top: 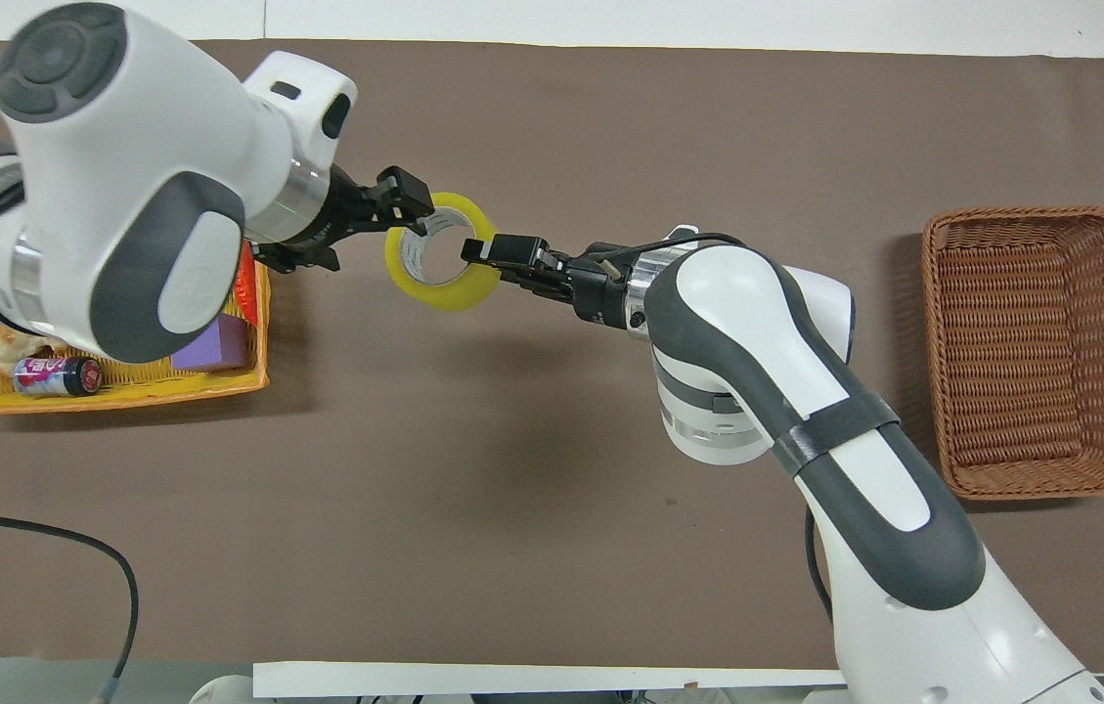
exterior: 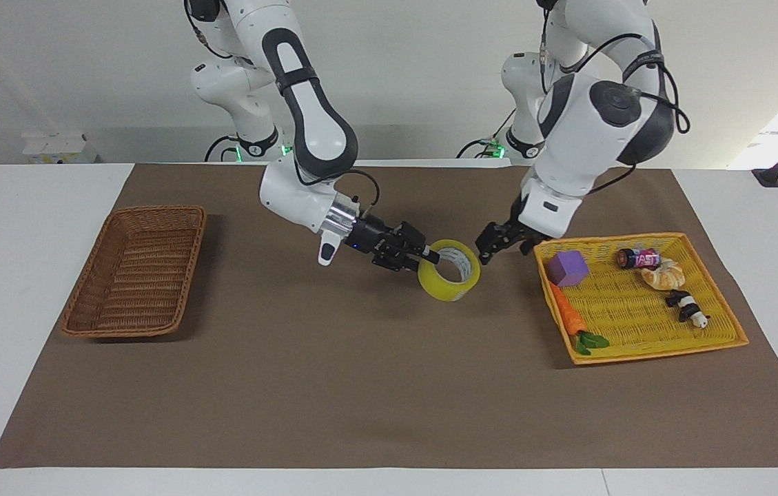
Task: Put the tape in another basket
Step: 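Grasp the tape with the right gripper while the left gripper releases, then carry the tape with the right gripper while the left gripper withdraws, then lower the tape into the wicker basket and open the right gripper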
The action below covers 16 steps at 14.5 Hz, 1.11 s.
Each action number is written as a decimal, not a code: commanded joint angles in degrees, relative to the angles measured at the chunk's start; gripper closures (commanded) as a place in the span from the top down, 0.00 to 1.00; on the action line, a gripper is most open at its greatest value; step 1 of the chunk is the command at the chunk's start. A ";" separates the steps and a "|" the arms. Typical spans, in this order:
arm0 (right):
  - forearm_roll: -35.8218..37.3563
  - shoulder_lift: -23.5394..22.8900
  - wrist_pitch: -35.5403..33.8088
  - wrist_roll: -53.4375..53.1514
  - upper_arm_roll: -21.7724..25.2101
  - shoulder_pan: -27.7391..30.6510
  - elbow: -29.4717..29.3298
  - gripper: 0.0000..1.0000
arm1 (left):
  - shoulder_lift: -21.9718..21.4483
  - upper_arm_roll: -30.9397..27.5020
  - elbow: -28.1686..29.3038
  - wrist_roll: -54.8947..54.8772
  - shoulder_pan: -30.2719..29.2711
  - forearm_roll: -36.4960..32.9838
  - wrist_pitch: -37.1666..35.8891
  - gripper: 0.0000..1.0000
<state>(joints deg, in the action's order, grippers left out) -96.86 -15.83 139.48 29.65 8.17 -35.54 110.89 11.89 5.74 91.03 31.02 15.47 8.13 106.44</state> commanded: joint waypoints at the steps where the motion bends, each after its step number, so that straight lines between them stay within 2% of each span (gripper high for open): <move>1: 5.78 2.20 -4.98 -0.21 -0.08 6.34 -0.15 0.00 | -0.11 -0.03 -0.15 -13.56 -10.68 -0.57 -4.48 1.00; 3: 12.62 3.17 -13.58 -0.12 -0.08 14.05 -0.14 0.00 | -0.20 0.06 0.64 -23.68 -17.89 -0.83 -3.43 1.00; 4: 16.66 3.17 -18.93 -0.12 0.00 18.53 -0.76 0.00 | -0.98 0.06 1.86 -25.29 -20.71 -0.83 -2.99 1.00; 6: 24.84 3.17 -29.92 0.23 0.01 28.02 -2.68 0.00 | -0.99 -0.03 2.14 -25.56 -22.76 -0.83 -1.06 1.00; 8: 36.86 2.56 -42.66 2.06 0.09 38.91 -6.46 0.00 | -1.08 -0.38 2.23 -25.57 -23.46 -0.83 -0.88 1.00; 9: 43.01 2.38 -46.55 5.38 0.09 44.62 -7.69 0.00 | -1.08 -0.29 2.23 -25.65 -23.38 -0.83 -1.14 1.00; 10: 47.68 2.38 -49.19 8.63 0.01 49.55 -8.14 0.00 | -1.08 -0.20 2.05 -25.83 -22.42 -0.92 -1.66 1.00; 12: 51.50 2.38 -51.15 11.12 0.09 55.73 -7.71 0.00 | -2.13 0.23 1.61 -25.57 -20.14 -4.15 -4.03 1.00; 14: 53.08 1.59 -51.77 11.30 0.09 59.86 -7.70 0.00 | -6.33 0.68 1.08 -25.48 -19.69 -7.94 -8.94 1.00; 16: 54.32 0.28 -52.55 11.83 0.01 63.12 -7.79 0.00 | -9.77 0.06 0.47 -25.83 -19.43 -7.86 -12.64 1.00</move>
<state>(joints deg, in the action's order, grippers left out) -43.76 -14.22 88.00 40.92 9.32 25.28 103.71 7.23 6.68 90.82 5.43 -4.28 1.49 97.89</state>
